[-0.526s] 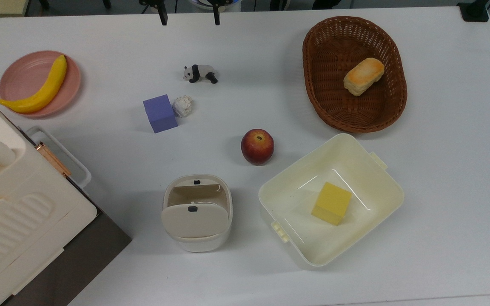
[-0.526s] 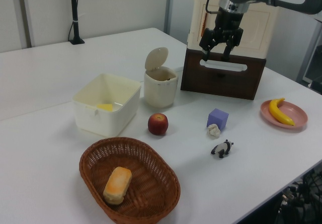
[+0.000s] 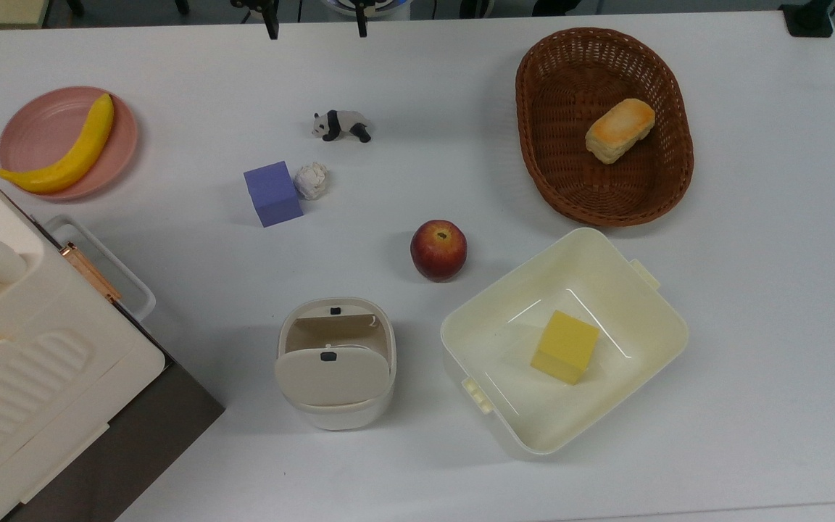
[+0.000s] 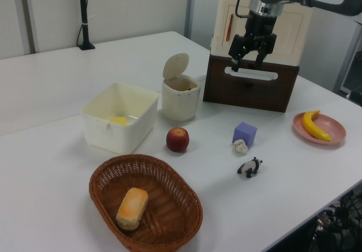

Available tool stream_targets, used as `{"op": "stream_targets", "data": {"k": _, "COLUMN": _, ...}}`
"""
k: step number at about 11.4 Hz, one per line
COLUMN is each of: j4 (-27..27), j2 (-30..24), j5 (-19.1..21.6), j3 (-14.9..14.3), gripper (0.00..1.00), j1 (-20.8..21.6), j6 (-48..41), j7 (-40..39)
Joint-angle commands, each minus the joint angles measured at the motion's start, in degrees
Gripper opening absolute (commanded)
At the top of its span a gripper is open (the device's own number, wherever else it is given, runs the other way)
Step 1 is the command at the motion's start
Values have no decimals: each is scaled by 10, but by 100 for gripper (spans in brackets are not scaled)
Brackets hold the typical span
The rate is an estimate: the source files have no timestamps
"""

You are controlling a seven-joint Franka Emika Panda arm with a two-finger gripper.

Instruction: Grab it up and put it in the trash

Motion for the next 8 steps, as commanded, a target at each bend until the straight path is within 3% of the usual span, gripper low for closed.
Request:
{"op": "stream_targets", "data": {"k": 1, "j4": -22, "j2": -20, "j5": 11, "j3": 2, "gripper": 100, "j1": -7, "j6": -3, "j7": 32}}
{"op": "stream_targets", "data": {"k": 4, "j4": -82, "j2": -69, "j5": 15, "j3": 44, "gripper": 100, "j1": -68, "j6": 4, "j7": 101}}
{"op": "stream_targets", "data": {"k": 6, "j4": -110, "j2": -80, "j5": 28, "j3": 104, "gripper": 100, "j1": -147, "j6": 14, "j7": 192}}
{"op": "stream_targets", "data": {"k": 8, "j4": -149, "j2": -81, "j5": 28, "j3": 137, "gripper": 100, "j1": -188, "j6": 35, "j7": 253}}
